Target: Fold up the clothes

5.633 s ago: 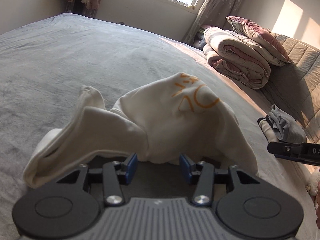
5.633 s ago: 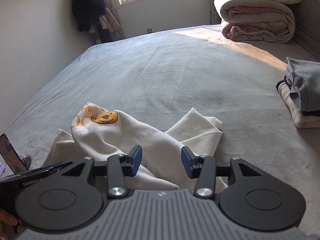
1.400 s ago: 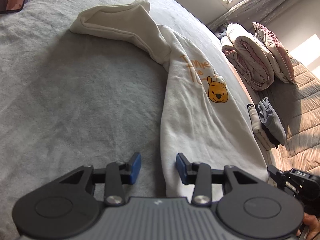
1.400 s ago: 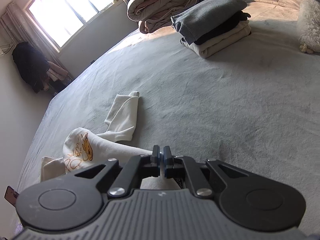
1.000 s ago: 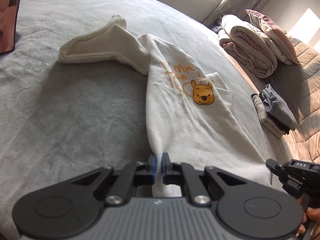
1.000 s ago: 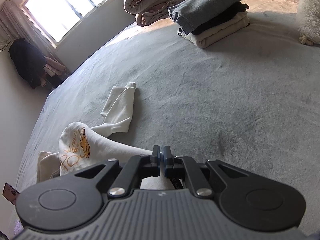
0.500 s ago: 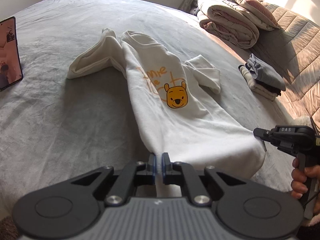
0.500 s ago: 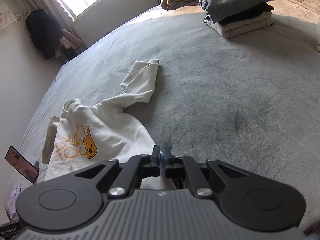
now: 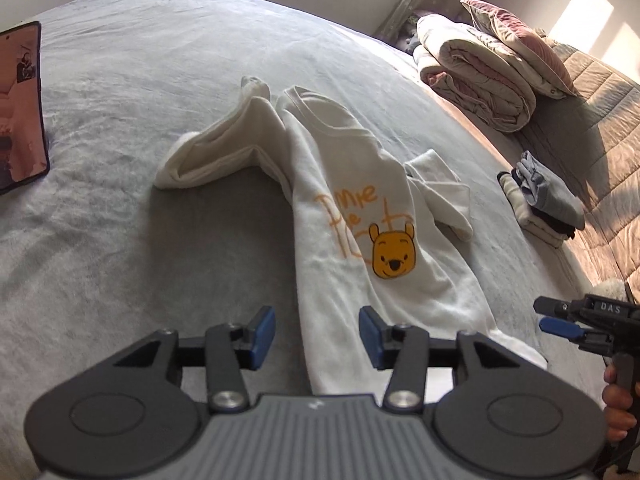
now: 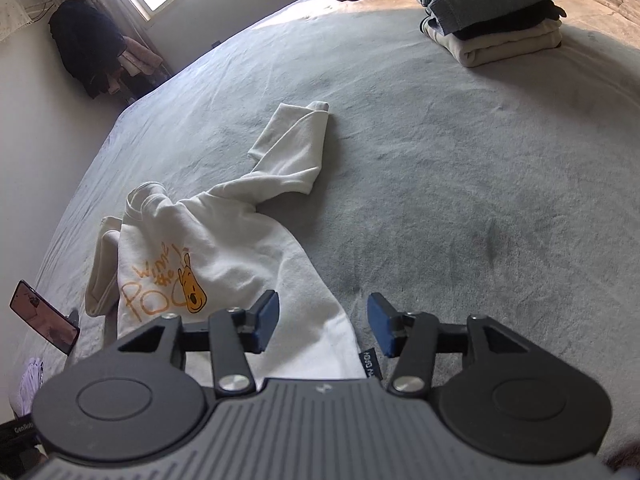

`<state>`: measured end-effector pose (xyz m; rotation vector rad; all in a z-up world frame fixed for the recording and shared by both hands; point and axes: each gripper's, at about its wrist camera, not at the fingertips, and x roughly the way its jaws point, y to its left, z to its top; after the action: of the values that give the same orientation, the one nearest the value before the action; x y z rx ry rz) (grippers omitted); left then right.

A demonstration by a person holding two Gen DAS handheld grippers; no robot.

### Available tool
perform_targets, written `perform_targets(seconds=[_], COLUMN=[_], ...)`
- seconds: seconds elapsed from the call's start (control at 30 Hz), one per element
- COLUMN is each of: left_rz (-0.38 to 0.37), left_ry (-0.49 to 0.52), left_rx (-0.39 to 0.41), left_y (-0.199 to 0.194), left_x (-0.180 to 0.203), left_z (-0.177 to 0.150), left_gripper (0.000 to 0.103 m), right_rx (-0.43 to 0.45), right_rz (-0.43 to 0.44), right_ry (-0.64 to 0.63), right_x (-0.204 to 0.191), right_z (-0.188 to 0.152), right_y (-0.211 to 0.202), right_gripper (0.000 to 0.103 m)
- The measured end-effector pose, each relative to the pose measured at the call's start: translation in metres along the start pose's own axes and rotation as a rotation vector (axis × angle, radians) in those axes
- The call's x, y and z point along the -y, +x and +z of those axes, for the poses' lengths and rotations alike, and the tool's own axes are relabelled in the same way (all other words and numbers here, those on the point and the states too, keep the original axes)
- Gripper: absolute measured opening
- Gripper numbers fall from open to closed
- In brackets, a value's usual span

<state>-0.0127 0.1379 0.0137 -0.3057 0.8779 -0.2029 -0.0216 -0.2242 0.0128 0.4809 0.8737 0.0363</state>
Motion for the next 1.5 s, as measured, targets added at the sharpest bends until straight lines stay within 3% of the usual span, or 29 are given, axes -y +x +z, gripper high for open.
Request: perform_targets(seconds=[0.17, 0.3, 0.4, 0.5, 0.67, 0.73, 0.83, 0.87, 0.9, 0.93, 1.0, 1.2, 1.5], left_rz=[0.112, 0.223, 0.278, 0.273, 0.289, 0.311, 0.343, 0.352, 0.361, 0.37, 0.387, 0.448, 0.483], left_ry=[-0.01, -0.026, -0.018, 0.022, -0.007, -0.033, -0.074, -0.088, -0.103, -0.118, -0.147, -0.193, -0.176], left_rx=[0.135, 0.23, 0.304, 0.401, 0.393, 0.393, 0.385, 0.378, 0.371, 0.363, 0.349, 0.346, 0.306], left_y=[0.016, 0.039, 0.057, 0.07, 0.079, 0.084, 0.09, 0.09, 0.09, 0.09, 0.091, 0.08, 0.068], left_x=[-0.005, -0.014, -0.023, -0.03, -0.04, -0.045, -0.051, -0.052, -0.053, -0.055, -0.057, -0.067, -0.084], left_z=[0.049, 0.078, 0.082, 0.08, 0.087, 0.087, 0.087, 0.087, 0.087, 0.087, 0.087, 0.085, 0.078], left_gripper=[0.055, 0.057, 0.057, 0.056, 0.055, 0.05, 0.03, 0.019, 0.01, 0.007, 0.006, 0.005, 0.005], right_rx=[-0.015, -0.012, -0.004, 0.013, -0.001, -0.017, -0.042, -0.042, -0.045, -0.046, -0.049, -0.012, 0.036], right_rz=[-0.044, -0.031, -0.007, -0.001, -0.004, -0.009, -0.047, -0.057, -0.065, -0.071, -0.08, -0.175, -0.376], right_ry=[-0.1, -0.173, -0.229, -0.32, -0.443, -0.484, -0.552, -0.58, -0.61, -0.619, -0.612, -0.569, -0.48], right_x=[-0.024, -0.041, -0.054, -0.067, -0.081, -0.085, -0.089, -0.091, -0.093, -0.094, -0.094, -0.084, -0.027], right_z=[0.035, 0.063, 0.076, 0.084, 0.092, 0.095, 0.09, 0.087, 0.084, 0.082, 0.079, 0.078, 0.094], right_y=[0.026, 0.064, 0.094, 0.122, 0.169, 0.187, 0.198, 0.197, 0.195, 0.194, 0.191, 0.183, 0.155], right_gripper=[0.054, 0.054, 0.054, 0.054, 0.054, 0.054, 0.053, 0.048, 0.027, 0.014, 0.007, 0.005, 0.005])
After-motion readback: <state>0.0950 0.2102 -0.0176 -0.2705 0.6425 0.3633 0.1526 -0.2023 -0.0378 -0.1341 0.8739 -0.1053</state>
